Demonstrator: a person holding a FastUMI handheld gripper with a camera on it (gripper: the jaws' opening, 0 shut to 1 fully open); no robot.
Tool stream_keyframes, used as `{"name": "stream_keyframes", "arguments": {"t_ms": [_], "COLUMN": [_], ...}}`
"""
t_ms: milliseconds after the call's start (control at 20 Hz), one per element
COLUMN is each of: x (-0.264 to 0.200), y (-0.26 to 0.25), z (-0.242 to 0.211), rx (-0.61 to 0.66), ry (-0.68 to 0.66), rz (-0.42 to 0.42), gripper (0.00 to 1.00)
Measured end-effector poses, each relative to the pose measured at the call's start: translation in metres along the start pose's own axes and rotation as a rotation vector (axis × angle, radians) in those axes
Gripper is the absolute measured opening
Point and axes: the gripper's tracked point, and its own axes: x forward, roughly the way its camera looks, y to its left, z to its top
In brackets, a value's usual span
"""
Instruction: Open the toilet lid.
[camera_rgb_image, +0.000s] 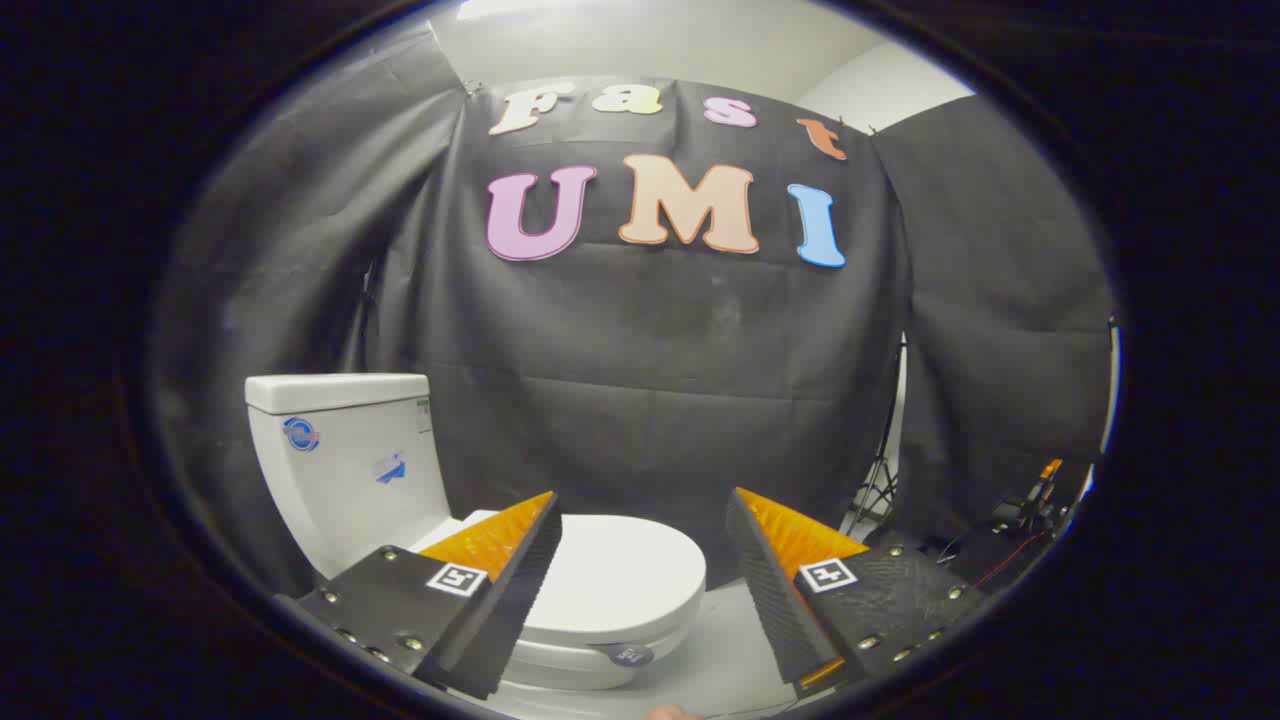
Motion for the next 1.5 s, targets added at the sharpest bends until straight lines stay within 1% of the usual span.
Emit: {"name": "stream_keyframes", "arguments": {"t_ms": [300,600,900,1300,1500], "x": [0.001,0.005,0.013,0.037,0.051], "y": [-0.006,0.001,0.005,-0.005,-0.016], "z": [-0.005,-0.011,-0.024,-0.057,-0.091], "rx": [-0.003,0.009,-0.01,-0.001,0.03], "ry": [0.024,0.045,0.079,0.158,0.244], "rz": [-0.011,0.026,0.037,0.002,-0.028], "gripper": [0.98,0.98,0.98,0.98,0.98]}}
